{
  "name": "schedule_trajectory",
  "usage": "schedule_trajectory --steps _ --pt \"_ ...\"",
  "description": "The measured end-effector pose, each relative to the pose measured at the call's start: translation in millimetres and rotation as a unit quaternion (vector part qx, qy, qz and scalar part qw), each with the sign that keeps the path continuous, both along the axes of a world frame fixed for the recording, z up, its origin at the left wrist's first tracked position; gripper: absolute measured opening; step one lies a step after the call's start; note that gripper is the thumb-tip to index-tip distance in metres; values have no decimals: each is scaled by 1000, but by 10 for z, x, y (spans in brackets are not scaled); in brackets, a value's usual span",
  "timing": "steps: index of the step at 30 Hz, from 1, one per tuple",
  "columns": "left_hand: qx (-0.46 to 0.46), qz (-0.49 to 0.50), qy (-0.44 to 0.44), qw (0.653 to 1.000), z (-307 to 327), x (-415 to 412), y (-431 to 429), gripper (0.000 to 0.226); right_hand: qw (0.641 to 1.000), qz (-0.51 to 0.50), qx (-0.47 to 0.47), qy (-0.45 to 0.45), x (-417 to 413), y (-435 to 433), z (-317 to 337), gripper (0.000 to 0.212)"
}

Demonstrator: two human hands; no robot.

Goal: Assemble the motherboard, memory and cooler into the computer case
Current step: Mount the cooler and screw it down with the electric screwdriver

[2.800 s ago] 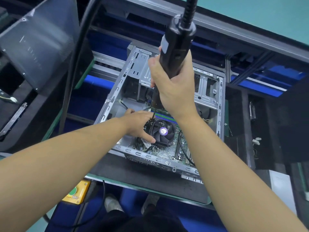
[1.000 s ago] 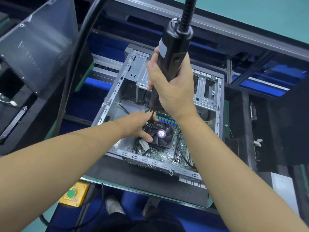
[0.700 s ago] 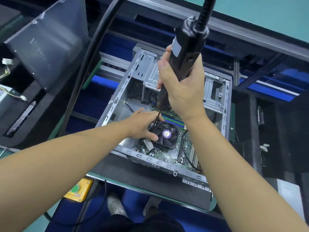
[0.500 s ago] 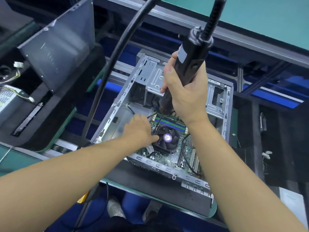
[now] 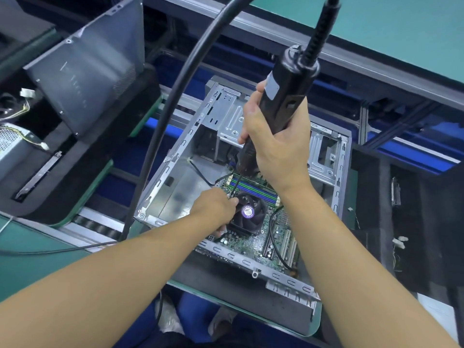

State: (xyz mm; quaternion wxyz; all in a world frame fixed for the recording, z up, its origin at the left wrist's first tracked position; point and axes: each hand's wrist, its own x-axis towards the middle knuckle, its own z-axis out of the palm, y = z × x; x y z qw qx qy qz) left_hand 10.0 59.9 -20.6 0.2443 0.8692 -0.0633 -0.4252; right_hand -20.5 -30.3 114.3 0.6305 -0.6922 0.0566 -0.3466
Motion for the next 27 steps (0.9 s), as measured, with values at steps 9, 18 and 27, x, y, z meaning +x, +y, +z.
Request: schedule_trajectory --steps 9,18,27 --pt "-5 55 25 998 -14 -23 -69 39 998 59 -3 6 183 -23 -29 19" --pt "-13 91 85 992 8 11 -68 40 997 80 3 5 240 -54 -52 19" --pt "-9 104 97 990 6 -2 -79 43 996 87 1 14 184 -62 -77 16"
